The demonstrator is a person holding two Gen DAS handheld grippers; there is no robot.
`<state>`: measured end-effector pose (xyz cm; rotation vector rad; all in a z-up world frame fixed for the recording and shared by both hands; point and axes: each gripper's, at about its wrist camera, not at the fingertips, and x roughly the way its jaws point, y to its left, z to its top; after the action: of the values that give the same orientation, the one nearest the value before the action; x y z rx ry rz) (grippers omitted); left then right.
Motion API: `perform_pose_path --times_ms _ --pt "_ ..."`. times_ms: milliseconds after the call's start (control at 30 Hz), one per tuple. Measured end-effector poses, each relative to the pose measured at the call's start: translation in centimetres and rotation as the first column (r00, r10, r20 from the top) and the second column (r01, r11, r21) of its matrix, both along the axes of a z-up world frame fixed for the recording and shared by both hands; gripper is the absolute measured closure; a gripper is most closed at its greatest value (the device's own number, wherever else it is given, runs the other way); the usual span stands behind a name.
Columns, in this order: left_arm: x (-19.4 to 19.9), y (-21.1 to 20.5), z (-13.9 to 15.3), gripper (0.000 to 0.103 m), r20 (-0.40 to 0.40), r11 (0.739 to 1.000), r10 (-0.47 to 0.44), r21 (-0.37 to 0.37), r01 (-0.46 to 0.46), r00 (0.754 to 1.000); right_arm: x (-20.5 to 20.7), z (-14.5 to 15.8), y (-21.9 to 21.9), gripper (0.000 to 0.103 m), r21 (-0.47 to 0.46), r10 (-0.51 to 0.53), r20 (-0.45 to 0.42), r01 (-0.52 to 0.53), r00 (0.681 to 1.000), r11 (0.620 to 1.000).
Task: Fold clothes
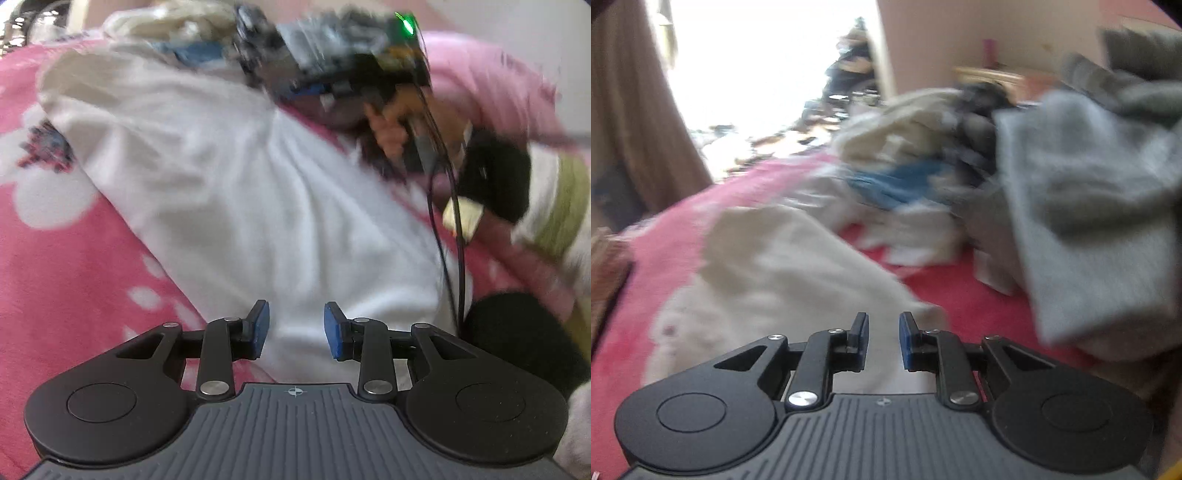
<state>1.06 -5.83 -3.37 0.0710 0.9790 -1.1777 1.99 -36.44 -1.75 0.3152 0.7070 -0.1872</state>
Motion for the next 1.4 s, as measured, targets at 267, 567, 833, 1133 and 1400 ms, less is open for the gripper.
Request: perform_pose_path --times_ms 267,567,833,1133,1400 --pt "3.0 1.4 -3.1 0.071 -0.065 0.991 0.134 0.021 -0.133 0.989 5.9 -3.5 0.8 0.09 -0.1 -0.032 -0.184 0.014 0.982 0.995" --pt "6.4 2.5 -3.4 0.071 -0.103 0.966 0.251 -0.031 -0.255 0.963 15.2 -0.4 7.8 0.089 0.025 0.317 -0.069 -0.316 0.946 0.949" --pt "6.4 3.1 -5.3 0.071 -0.164 0.954 0.296 0.002 -0.299 0.941 25.7 -6.3 5.7 0.097 0.044 0.141 -0.093 -0.138 0.986 0.99" --pt "6.8 4.2 -6.1 0.071 -0.222 0.952 0.293 -0.023 -0.305 0.93 25.6 -3.9 8.0 0.087 0.183 0.349 -0.055 -0.334 0.936 0.925" --pt "6.7 4.2 -6.2 0.071 -0.22 0.954 0.288 -0.021 -0.299 0.932 27.1 -5.2 4.9 0.09 0.372 0.096 0.029 -0.1 0.995 0.923"
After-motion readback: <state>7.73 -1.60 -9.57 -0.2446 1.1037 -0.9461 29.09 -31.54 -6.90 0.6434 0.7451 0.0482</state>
